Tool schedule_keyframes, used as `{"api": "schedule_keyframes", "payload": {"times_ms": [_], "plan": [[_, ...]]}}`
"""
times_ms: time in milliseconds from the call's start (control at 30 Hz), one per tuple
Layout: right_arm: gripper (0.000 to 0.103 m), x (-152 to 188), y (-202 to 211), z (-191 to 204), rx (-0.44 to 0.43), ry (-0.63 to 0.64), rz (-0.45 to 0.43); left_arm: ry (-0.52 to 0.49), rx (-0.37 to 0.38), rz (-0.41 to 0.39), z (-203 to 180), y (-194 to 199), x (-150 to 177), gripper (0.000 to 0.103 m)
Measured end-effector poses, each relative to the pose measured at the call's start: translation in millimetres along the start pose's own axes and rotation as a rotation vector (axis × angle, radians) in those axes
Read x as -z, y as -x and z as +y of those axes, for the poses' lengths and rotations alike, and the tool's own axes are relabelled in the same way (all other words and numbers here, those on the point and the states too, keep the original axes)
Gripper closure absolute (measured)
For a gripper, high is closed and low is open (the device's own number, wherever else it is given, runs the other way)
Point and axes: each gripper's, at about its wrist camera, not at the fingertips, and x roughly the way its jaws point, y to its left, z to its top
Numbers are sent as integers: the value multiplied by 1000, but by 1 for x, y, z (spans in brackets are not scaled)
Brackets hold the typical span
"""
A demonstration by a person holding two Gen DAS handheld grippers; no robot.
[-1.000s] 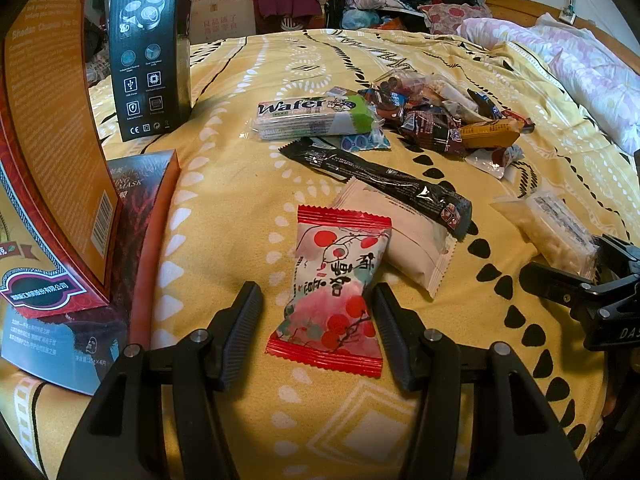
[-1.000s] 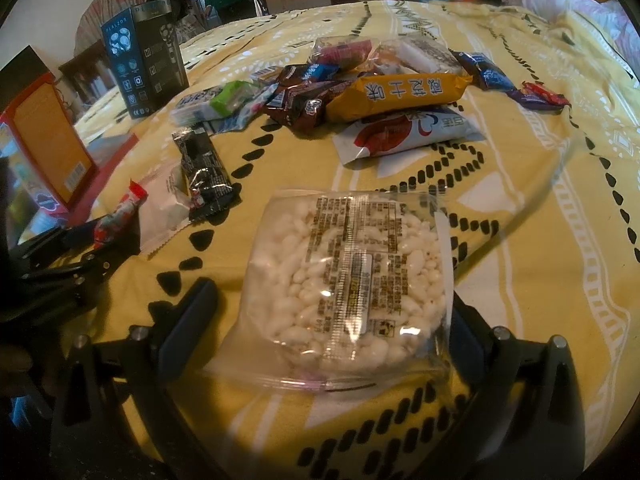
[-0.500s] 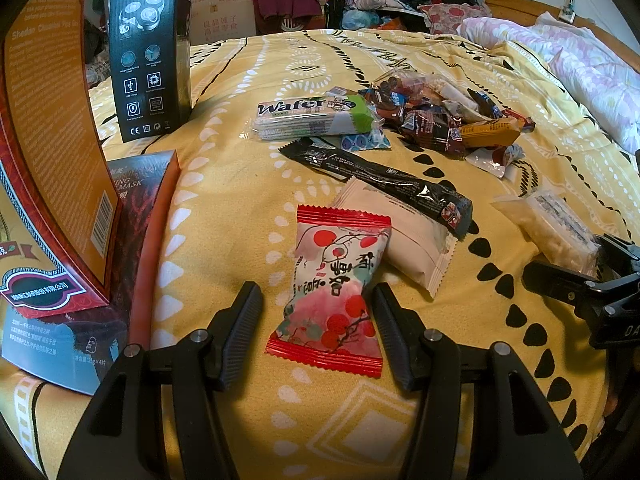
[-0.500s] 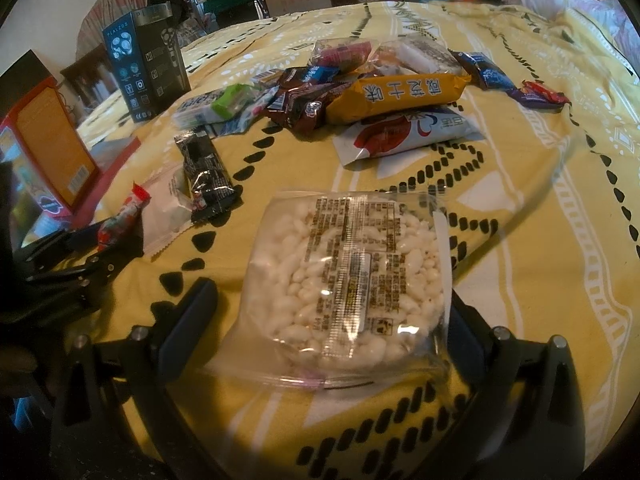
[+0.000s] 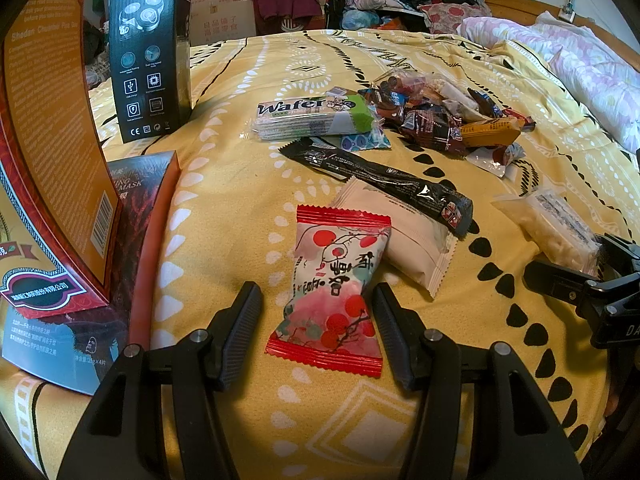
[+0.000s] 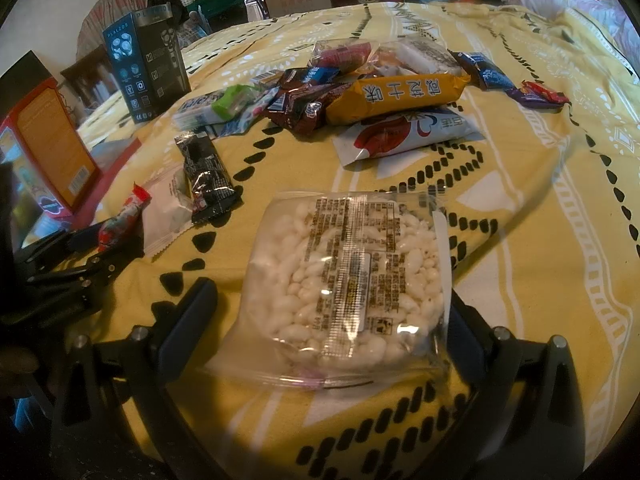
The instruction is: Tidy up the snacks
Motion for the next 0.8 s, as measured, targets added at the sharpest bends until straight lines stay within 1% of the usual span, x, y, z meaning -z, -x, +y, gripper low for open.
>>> {"api": "schedule_keyframes", "payload": {"times_ms": [800], "plan": [[0, -1, 2, 0, -7, -5, -5, -6, -4, 2, 0, -1, 0, 43]]}}
